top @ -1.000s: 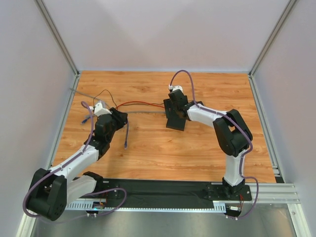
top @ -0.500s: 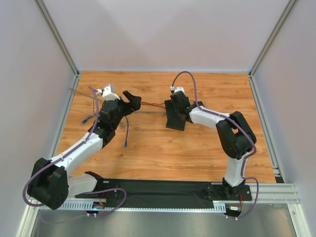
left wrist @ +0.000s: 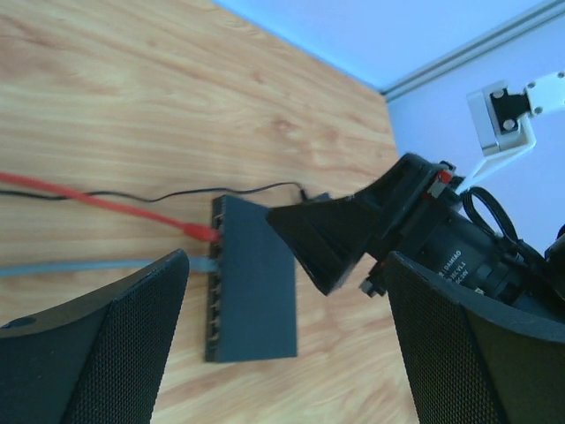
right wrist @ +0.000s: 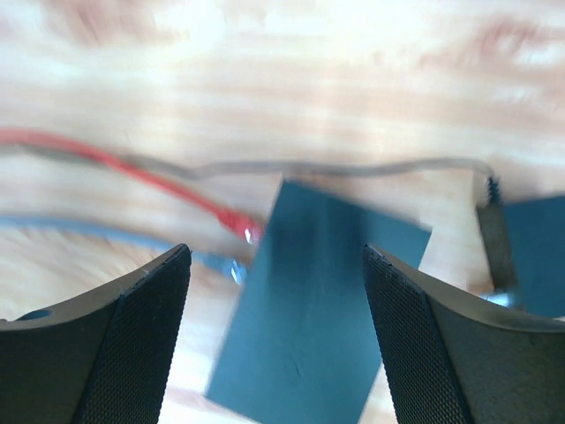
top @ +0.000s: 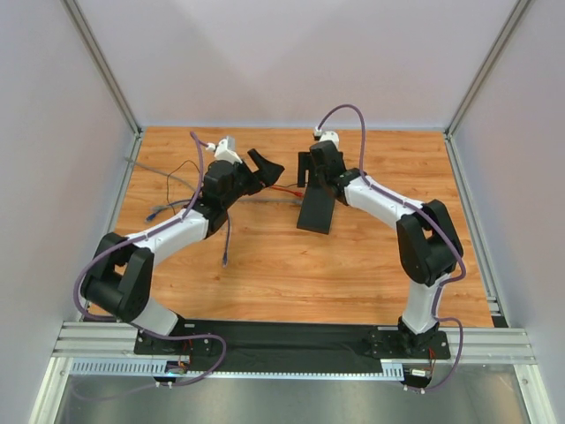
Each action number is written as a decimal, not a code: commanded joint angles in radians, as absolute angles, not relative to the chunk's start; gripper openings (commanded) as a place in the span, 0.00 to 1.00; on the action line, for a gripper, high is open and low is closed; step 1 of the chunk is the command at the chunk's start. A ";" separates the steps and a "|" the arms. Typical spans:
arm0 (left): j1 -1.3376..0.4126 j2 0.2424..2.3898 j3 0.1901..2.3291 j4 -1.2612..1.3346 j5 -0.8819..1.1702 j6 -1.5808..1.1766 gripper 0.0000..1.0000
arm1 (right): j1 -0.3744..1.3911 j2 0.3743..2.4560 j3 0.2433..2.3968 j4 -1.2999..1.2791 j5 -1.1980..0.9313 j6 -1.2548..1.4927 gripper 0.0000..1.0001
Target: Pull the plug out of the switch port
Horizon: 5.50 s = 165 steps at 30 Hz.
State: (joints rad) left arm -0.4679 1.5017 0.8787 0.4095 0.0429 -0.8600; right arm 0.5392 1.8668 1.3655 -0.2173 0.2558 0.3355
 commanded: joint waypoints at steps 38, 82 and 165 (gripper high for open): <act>-0.626 2.009 0.936 0.606 -0.078 -1.500 0.68 | 0.483 1.853 1.261 -0.114 0.350 0.324 0.80; -0.611 2.149 0.996 0.531 -0.055 -1.736 0.50 | 0.449 1.971 1.328 -0.140 0.219 0.230 0.79; -0.594 2.128 0.923 0.674 -0.166 -1.525 0.00 | 0.594 2.017 1.414 -0.264 0.296 0.034 0.80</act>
State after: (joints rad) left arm -0.5961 2.1330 0.9241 0.7834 -0.0677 -1.5986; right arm 0.5674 2.0666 1.4380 -0.2100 0.2710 -0.0059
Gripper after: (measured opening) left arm 0.149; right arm 0.800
